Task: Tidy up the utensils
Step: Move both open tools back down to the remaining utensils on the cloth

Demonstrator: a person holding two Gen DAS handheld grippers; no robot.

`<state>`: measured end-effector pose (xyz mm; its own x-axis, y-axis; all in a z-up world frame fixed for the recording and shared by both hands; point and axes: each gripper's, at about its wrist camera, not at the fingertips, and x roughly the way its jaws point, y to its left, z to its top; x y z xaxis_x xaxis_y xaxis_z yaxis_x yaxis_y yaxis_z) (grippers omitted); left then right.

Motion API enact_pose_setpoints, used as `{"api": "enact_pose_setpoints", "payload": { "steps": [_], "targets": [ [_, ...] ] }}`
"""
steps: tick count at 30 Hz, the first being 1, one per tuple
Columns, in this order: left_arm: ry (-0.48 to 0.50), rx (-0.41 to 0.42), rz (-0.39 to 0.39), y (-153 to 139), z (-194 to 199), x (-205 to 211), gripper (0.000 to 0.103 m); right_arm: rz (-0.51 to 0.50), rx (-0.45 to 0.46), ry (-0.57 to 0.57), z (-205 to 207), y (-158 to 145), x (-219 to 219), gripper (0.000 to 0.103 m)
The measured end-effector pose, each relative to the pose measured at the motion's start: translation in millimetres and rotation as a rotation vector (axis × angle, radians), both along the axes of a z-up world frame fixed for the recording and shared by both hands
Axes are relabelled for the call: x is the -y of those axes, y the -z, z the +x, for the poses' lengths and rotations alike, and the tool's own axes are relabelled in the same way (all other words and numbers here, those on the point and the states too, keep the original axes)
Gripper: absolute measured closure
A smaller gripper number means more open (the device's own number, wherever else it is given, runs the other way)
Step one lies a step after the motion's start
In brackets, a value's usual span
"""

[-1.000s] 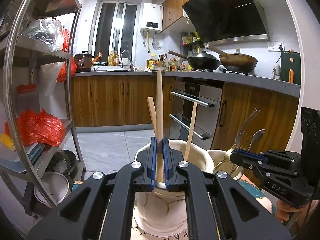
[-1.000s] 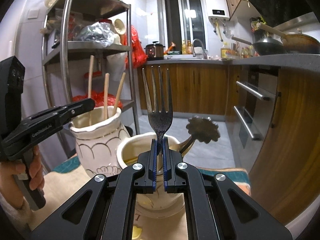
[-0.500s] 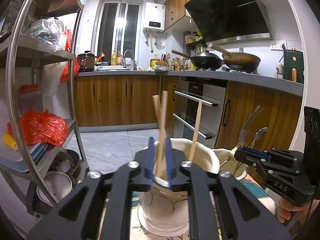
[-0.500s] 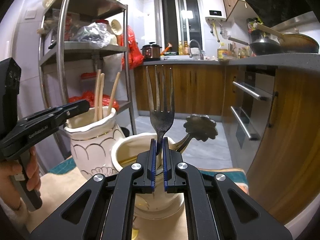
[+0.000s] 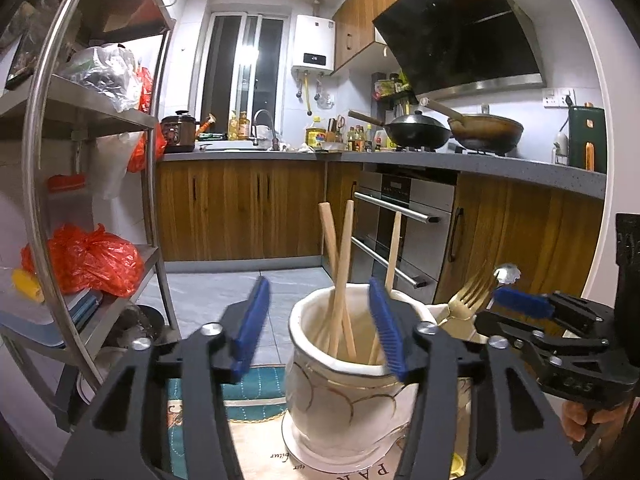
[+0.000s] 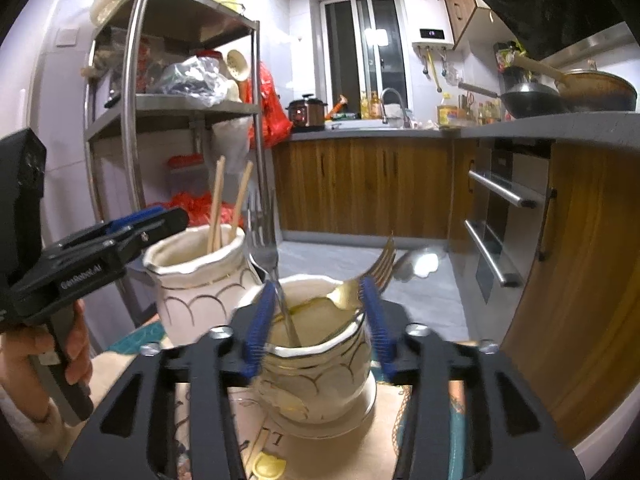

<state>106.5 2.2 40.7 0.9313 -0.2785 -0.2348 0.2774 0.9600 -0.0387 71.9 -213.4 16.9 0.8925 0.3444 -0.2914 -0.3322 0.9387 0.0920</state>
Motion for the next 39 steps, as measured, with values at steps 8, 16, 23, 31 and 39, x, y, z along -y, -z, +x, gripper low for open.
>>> {"api": "enact_pose_setpoints", "payload": {
  "steps": [8,16,23,31,39],
  "targets": [
    [-0.04,0.014,-0.051,-2,-15,-16,0.016,0.034,0.07,0.043,-23,-10,18,0.006],
    [-0.069,0.009,-0.028,4,-33,-19,0.005,-0.024,0.027,0.081,-36,-1,25,0.005],
    [-0.042,-0.06,0.01,23,-50,-14,0.005,-0.038,-0.034,0.111,-51,12,31,0.005],
    [-0.031,-0.134,0.028,41,-64,-12,0.005,-0.08,-0.135,0.112,-61,33,31,0.005],
    [-0.015,-0.237,0.033,63,-78,-7,0.005,-0.177,-0.283,0.071,-66,57,15,0.005]
  ]
}}
